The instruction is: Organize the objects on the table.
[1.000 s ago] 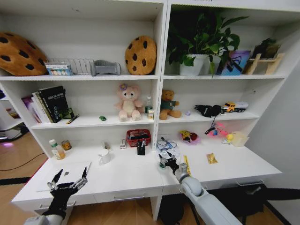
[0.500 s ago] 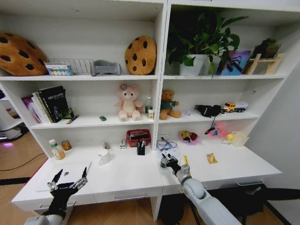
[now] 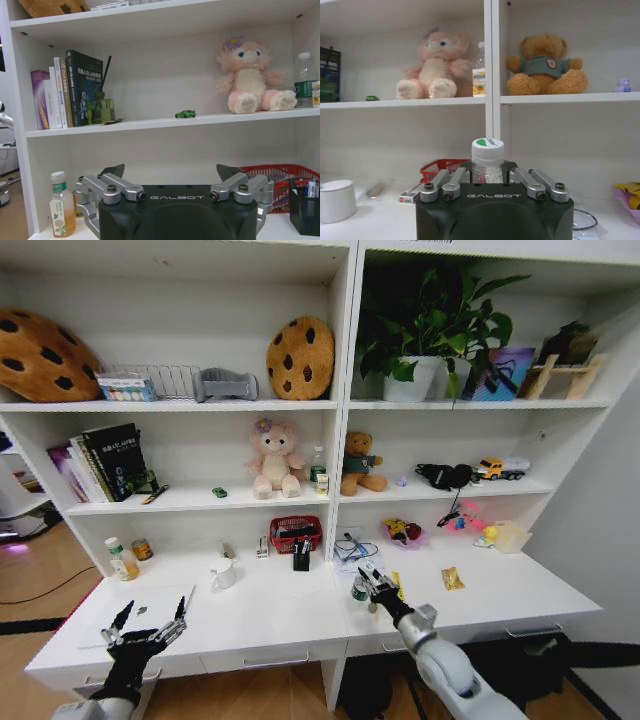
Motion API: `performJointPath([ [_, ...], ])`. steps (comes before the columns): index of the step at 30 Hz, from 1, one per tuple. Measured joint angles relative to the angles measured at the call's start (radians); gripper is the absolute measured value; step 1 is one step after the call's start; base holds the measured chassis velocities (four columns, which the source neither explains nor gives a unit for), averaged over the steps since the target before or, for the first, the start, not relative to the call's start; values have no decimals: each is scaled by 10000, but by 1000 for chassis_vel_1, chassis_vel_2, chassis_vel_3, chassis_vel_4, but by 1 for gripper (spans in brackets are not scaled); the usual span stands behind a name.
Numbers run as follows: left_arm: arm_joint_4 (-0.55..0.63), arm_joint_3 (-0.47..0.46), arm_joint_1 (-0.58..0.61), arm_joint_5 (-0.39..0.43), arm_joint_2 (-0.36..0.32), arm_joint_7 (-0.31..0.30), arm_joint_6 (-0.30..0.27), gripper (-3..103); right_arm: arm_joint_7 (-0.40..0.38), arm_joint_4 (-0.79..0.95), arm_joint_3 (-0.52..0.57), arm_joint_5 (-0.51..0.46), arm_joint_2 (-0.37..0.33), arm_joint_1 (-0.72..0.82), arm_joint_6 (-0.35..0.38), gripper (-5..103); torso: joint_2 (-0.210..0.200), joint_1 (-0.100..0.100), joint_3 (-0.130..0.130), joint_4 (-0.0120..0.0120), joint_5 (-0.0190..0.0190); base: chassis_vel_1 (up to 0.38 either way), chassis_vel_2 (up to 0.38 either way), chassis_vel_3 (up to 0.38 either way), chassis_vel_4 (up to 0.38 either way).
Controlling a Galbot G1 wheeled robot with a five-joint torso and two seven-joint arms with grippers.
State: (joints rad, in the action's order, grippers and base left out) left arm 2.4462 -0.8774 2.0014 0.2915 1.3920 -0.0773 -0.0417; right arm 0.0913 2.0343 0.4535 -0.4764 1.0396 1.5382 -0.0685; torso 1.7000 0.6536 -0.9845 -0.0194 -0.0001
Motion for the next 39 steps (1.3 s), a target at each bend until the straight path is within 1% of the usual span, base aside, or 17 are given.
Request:
performJointPath([
  [3,1,-1,0,0,-1,-3,1,100,1441,481,1053,461,497,2150,-851,28,1,-1,0,-5,-1,0,0,0,0],
  [4,1,-1,0,0,-1,-3,1,100,1441,481,1053,461,497,2150,-851,28,1,-1,0,-5,-1,0,0,0,0],
  [6,1,-2,0,0,0,-1,1,100,2163,245,1655,1287,1043,3402,-1708,28,2,-1,1,-2,2,0,0,0,0],
  [7,1,0,0,0,0,0,1,100,2286,58,1786,1609,1222,3840,-2064,28,2,-1,1,-1,0,0,0,0,0],
  [8,1,0,0,0,0,0,1,100,2286,58,1786,1609,1222,3840,-2064,28,2,-1,1,-1,0,0,0,0,0],
  [9,1,-1,0,0,-1,0,1,100,2430,-252,1917,1970,1446,4332,-2513,28,2,0,0,-2,2,0,0,0,0],
  [10,1,-1,0,0,-1,0,1,100,2430,-252,1917,1970,1446,4332,-2513,28,2,0,0,-2,2,0,0,0,0],
  [11,1,-1,0,0,0,0,1,100,2583,-774,1998,2314,1679,4853,-3066,28,2,0,0,-3,-2,0,0,0,0],
  [13,1,0,0,0,0,0,1,100,2695,-1697,2001,2635,1948,5143,-3691,28,2,-1,0,-5,0,0,0,0,0],
  [15,1,-1,0,0,0,0,1,100,2687,-2579,1908,2791,2056,4990,-3997,28,3,-1,0,-1,0,0,0,0,0],
  [19,1,0,0,0,-1,0,1,100,2621,-3813,1800,2905,2087,4462,-4039,28,2,-1,-1,2,3,0,0,0,0],
  [25,2,0,0,0,0,0,1,100,2076,-7091,1605,3520,2363,2476,-4131,28,0,1,-2,0,2,0,0,0,0],
  [30,1,-1,0,0,0,0,1,100,1564,-8866,1473,3489,2681,1297,-4232,28,-2,0,-3,-6,2,0,0,0,0],
  [31,1,0,-1,1,0,0,1,100,1450,-9336,1474,3433,2771,864,-4169,28,-1,1,-3,-1,2,0,0,0,0],
  [33,1,0,-1,0,0,0,2,100,1390,-9775,1470,3387,2819,510,-4071,28,-1,1,-3,3,-1,0,0,0,0],
  [35,0,-1,0,1,0,-1,1,100,1364,-10024,1450,3372,2829,295,-4019,28,-2,1,-3,-4,-1,0,0,0,0],
  [39,1,0,-1,1,0,0,2,100,1149,-11804,1123,3316,2791,-1135,-4029,28,-2,2,-3,3,0,0,0,0,0],
])
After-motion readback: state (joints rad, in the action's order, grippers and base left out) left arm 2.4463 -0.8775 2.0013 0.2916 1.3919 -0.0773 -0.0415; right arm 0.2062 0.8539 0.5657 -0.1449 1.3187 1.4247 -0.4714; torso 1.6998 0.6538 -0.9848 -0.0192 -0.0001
